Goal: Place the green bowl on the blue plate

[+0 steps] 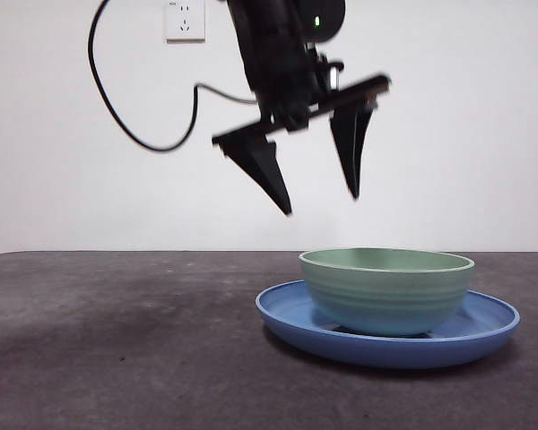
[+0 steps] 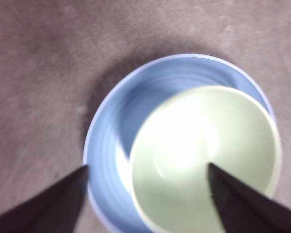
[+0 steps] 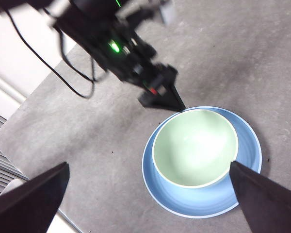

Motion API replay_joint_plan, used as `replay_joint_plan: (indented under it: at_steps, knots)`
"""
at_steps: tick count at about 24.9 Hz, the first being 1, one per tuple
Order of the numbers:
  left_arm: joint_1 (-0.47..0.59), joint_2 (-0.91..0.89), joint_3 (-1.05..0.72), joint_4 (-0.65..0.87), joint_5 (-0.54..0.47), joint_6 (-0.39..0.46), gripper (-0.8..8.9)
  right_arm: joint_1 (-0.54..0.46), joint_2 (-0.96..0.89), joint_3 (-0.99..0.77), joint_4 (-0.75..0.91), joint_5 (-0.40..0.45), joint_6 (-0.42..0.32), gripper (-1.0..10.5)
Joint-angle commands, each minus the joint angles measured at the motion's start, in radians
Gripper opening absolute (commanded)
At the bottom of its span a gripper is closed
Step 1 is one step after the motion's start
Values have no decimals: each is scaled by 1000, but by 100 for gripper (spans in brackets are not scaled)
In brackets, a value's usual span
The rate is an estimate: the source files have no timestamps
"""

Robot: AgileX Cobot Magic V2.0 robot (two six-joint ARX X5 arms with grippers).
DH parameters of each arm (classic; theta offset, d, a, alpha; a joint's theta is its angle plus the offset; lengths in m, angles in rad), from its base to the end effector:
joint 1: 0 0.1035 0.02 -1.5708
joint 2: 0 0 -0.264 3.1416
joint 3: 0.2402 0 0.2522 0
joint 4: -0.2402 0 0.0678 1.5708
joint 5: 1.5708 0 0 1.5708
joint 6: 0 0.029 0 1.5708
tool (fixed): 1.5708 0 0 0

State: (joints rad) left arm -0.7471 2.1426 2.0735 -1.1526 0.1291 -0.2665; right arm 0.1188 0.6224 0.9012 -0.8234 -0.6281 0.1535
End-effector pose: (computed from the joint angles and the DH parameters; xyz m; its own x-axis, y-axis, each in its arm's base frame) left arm 0.3235 -0.3047 0.2777 0.1614 -0.3250 -0.9319 0.4997 0.8412 -0.2068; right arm 0.0998 0.0291 0.3352 0.6176 0.6655 -0.4192 -0.5093 0.7445 0.4316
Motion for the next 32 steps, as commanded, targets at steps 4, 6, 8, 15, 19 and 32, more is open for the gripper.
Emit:
replay_joint_plan:
  at_steps: [4,6,8,15,19,32]
  knots:
    - [-10,-97,63,-195,-67,89,570,5,3,17,6,-1,-8,548]
    - [-10,-167,63,-242,-100,94,570,5,3,17,6,-1,-8,548]
    - [-10,-246,63,-258,-100,101,569,5,3,17,6,-1,-8,548]
    - [-13,-523,60,-281,-100,151,567,5,3,16,6,-1,-9,548]
    - [-13,-639,37,-288,-100,187,566,5,3,17,6,-1,-8,548]
    - [-13,-1162,-317,-139,-96,233,563,5,3,16,6,-2,-7,548]
